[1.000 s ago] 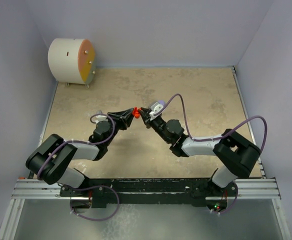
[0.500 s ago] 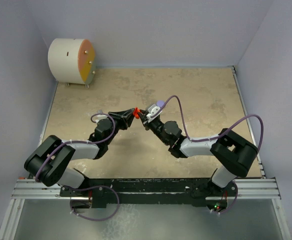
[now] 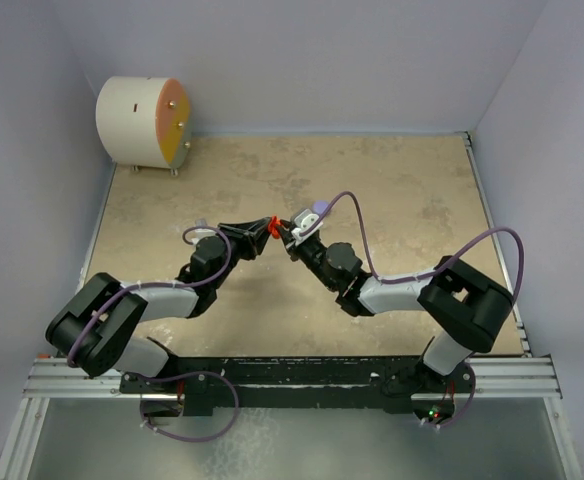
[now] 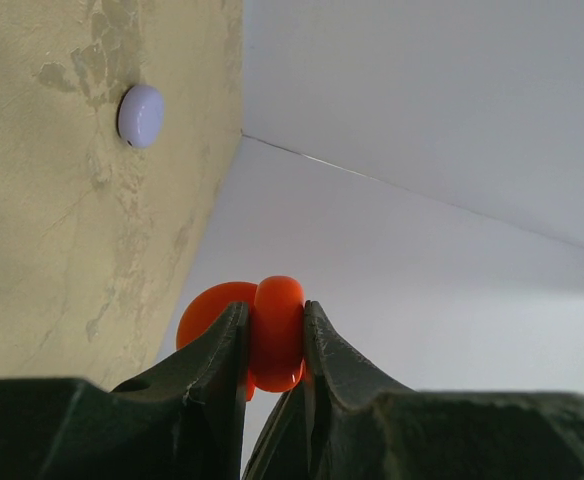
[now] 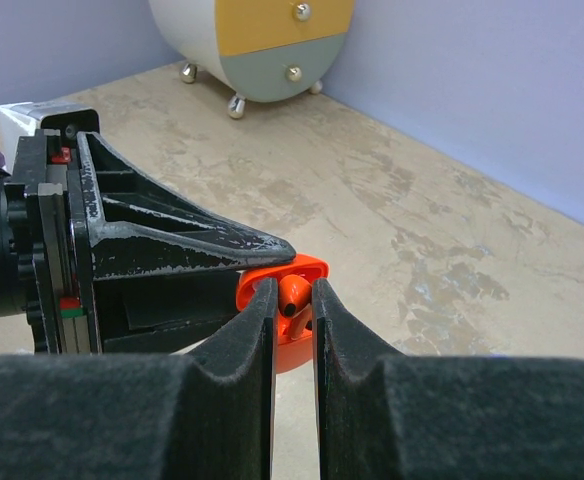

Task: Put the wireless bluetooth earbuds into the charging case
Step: Place the earbud in the charging case.

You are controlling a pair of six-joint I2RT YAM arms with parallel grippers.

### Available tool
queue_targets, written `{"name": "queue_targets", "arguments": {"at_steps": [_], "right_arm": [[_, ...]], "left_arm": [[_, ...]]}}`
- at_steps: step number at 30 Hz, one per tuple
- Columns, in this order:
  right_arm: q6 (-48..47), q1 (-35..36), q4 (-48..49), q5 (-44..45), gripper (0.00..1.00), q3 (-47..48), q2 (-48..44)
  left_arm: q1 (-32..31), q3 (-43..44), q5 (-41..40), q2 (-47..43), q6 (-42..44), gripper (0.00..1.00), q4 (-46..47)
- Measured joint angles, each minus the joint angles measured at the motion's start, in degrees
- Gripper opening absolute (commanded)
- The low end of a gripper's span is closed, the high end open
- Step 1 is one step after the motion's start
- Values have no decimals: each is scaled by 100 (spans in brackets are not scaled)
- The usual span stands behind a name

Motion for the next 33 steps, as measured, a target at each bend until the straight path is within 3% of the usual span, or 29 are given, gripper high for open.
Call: {"name": "queue_targets", "arguments": {"at_steps": [24, 28, 33], "right_arm": [[-22, 0, -98, 31, 1, 28, 26], [37, 0, -278, 22, 12, 109, 26], [197, 0, -470, -9, 42, 195, 20]], "left_arm": [[-44, 17, -70, -151, 81, 0, -52], [-48, 17, -131, -153, 83, 0, -55], [-48, 17, -188, -153, 122, 0, -66]]}}
